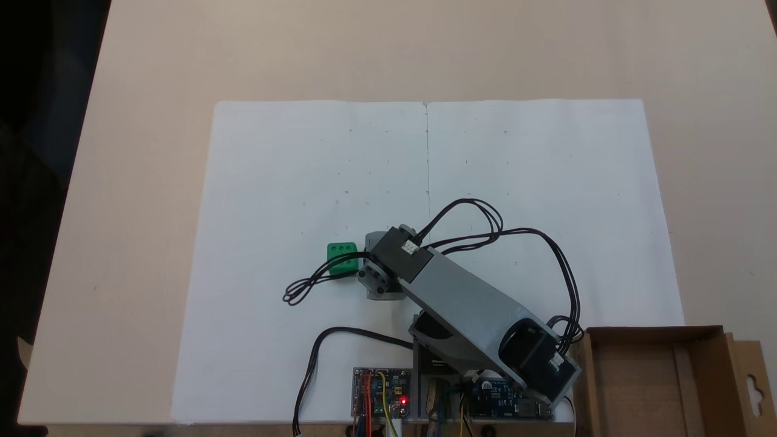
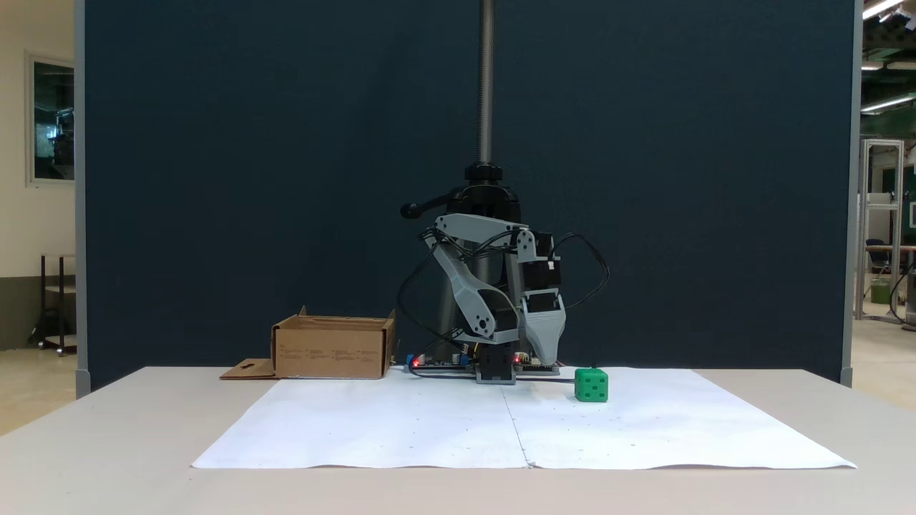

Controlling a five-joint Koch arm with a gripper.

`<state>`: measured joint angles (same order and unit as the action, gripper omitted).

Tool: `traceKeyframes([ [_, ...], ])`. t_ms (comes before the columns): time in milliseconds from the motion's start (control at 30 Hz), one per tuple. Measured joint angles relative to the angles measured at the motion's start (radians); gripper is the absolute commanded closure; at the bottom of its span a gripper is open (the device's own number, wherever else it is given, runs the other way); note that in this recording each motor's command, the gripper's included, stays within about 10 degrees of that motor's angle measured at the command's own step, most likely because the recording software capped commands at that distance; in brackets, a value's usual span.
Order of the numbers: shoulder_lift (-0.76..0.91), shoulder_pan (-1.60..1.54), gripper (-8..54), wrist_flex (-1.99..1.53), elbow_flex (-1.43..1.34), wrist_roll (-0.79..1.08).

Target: Grasp a green dice and put it in the bin.

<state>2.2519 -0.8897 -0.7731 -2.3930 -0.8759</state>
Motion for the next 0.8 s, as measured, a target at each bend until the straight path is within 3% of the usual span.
traceKeyframes([
  [500, -0.005, 0.000, 6.2, 0.064, 0.002, 0.000],
  [800, -0.106, 0.000, 6.3, 0.166, 0.026, 0.000],
])
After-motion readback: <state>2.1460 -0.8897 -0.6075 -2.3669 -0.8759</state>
